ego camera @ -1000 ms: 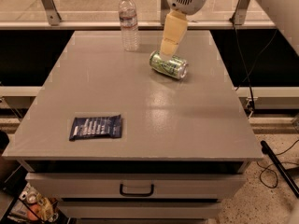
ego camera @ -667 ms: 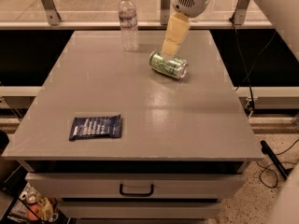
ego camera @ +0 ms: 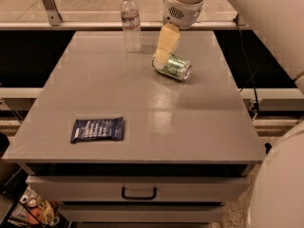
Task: Place green can upright
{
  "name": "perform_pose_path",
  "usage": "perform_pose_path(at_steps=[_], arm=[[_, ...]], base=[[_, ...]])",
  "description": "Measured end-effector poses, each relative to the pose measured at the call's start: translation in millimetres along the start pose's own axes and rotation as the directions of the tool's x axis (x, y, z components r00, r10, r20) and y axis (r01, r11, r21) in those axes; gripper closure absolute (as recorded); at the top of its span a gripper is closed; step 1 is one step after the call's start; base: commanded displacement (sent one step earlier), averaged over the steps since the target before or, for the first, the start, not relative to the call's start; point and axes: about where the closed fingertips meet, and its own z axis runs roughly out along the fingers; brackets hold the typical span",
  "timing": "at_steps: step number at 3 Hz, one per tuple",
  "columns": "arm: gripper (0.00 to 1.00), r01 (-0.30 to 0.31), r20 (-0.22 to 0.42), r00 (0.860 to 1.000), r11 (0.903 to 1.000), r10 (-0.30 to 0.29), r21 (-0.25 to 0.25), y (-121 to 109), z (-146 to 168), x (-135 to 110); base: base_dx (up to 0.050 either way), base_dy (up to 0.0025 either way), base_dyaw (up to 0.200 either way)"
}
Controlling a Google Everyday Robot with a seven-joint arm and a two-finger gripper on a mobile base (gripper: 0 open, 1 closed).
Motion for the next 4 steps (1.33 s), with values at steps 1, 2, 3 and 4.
perform_pose_path(at_steps=[1, 2, 3, 4], arm=[[0.0, -0.01, 0.008, 1.0, 0.9999, 0.01, -0.004, -6.3, 3.6, -6.8], [0.0, -0.041, -0.006, 0.999, 0.999, 0.041, -0.017, -18.3, 11.4, -17.1], [0.0, -0.09, -0.024, 0.996, 0.9958, 0.09, -0.018, -30.7, 18.9, -23.1], [0.0, -0.151, -0.055, 0.987, 0.9884, 0.151, -0.008, -39.8, 29.2, -17.7]], base=[[0.0, 0.0, 0.0], [0.0, 0.0, 0.0], [0.0, 0.0, 0.0], [0.0, 0.0, 0.0]])
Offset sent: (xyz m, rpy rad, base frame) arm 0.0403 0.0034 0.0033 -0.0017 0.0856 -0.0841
